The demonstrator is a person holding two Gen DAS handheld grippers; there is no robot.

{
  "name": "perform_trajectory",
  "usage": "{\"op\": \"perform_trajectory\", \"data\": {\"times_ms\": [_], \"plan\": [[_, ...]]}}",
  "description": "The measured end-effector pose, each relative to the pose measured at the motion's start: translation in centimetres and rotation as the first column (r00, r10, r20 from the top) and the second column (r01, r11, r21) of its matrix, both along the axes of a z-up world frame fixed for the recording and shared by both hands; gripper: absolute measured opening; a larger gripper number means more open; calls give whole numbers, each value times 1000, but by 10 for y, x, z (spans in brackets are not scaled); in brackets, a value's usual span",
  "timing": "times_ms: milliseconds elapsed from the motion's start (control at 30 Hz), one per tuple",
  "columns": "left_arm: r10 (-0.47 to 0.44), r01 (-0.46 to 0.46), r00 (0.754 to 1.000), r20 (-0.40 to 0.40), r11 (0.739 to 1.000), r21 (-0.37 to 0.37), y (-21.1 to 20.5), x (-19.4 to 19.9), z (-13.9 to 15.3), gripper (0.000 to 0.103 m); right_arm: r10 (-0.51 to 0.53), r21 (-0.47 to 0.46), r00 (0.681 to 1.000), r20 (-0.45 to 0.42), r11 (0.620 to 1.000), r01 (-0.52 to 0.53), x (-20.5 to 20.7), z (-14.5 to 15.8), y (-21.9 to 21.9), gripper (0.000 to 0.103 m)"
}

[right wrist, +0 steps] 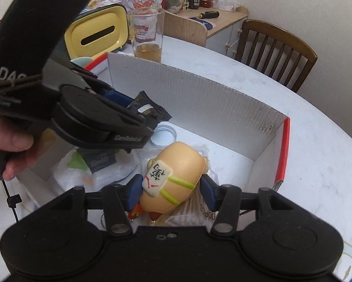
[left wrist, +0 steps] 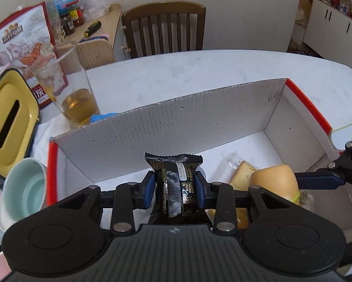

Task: Organize objects
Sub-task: 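Carry the snack bag and egg toy over the red shoebox with both grippers, then open both grippers to drop the snack bag and egg toy in the box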

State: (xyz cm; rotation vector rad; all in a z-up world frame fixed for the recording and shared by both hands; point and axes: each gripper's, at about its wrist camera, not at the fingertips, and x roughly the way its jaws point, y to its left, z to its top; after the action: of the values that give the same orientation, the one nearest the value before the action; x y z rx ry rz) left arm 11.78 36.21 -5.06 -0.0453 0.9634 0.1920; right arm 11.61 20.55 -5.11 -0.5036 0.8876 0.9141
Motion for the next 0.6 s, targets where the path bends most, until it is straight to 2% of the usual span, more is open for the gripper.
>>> {"op": "perform_trajectory", "data": {"times_ms": [200,300,600], "plan": [[16,-18,997,-71,999,-29,6,11,-16,34,20,-2,1000,-2,1000,-20,2,-2,4,54],[27,-31,997,-70,997,-65,11,13,-16,34,39,-13,999,20,999,-39,-1,-3,6,55],[44,-50,995,-85,997,-66,14,16,-20,35,33,8,998,45,999,-34,-1,1,5,63]]}}
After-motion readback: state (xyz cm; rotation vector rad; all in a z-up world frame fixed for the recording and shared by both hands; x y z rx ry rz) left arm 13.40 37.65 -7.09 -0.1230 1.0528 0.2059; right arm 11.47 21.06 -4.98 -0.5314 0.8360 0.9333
